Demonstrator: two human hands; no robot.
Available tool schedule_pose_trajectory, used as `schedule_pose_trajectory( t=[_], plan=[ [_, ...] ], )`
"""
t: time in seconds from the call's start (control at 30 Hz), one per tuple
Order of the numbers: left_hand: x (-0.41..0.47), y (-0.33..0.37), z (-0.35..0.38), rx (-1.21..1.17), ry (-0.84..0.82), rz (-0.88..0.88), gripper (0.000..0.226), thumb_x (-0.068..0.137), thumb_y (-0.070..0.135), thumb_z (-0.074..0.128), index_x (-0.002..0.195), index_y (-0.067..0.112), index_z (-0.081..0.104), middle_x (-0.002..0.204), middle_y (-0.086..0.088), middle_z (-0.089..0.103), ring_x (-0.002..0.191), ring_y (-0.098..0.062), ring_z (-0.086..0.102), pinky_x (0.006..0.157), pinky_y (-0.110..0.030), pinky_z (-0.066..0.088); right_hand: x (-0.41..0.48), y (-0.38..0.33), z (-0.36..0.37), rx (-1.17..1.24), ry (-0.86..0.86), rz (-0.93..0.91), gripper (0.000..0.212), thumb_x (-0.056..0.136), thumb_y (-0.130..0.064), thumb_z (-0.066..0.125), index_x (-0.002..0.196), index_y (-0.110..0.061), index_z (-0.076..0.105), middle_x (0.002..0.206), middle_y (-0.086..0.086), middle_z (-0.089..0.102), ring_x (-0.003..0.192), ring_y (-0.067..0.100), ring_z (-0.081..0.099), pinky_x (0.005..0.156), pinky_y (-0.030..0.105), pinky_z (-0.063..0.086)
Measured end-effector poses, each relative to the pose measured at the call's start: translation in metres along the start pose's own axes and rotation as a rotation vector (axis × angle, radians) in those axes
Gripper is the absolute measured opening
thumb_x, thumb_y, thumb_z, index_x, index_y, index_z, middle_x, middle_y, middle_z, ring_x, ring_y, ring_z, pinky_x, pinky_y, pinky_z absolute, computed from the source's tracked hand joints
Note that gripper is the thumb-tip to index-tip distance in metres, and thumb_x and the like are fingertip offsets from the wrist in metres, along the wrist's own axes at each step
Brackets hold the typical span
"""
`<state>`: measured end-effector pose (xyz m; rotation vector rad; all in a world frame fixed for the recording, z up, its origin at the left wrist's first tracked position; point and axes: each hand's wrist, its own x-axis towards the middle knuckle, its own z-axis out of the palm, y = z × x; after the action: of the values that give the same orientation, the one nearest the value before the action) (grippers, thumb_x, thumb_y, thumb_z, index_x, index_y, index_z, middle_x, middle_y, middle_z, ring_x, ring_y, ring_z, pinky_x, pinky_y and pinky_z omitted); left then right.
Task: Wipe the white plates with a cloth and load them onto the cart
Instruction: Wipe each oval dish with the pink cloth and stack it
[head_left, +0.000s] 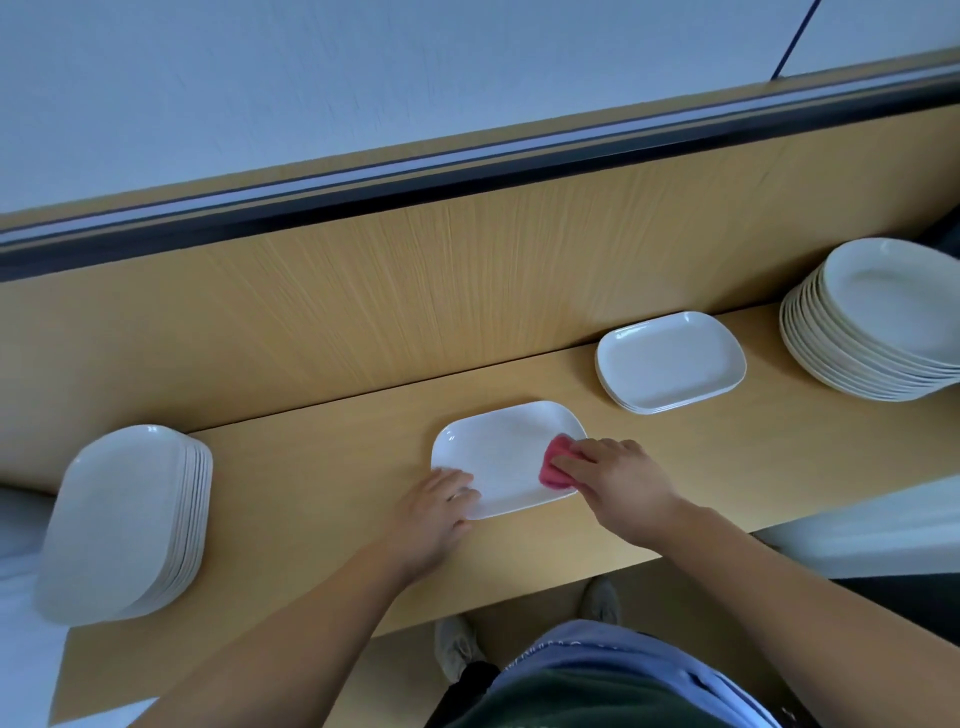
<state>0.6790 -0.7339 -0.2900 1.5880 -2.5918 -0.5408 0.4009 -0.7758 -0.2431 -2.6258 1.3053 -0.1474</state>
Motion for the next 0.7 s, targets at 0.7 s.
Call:
schedule_pose_trajectory(
  t=[0.7],
  plan=[
    [0.018, 0.033, -0.062, -0.05, 0.307, -0.104, 0.009, 0.088, 0.026, 0.043, 0.096, 0.025, 0.046, 0.067, 0.006, 0.058, 0.055, -0.015, 0.055, 0.047, -0.017, 0.038, 0.033, 0.045, -0.049, 0.113, 0.317, -0.129, 0.04, 0.084, -0.011, 0.054, 0.123, -0.019, 0.063, 0.12, 0.005, 0.065, 0.088, 0.031, 0.064, 0.074, 0.038, 0.049]
  ],
)
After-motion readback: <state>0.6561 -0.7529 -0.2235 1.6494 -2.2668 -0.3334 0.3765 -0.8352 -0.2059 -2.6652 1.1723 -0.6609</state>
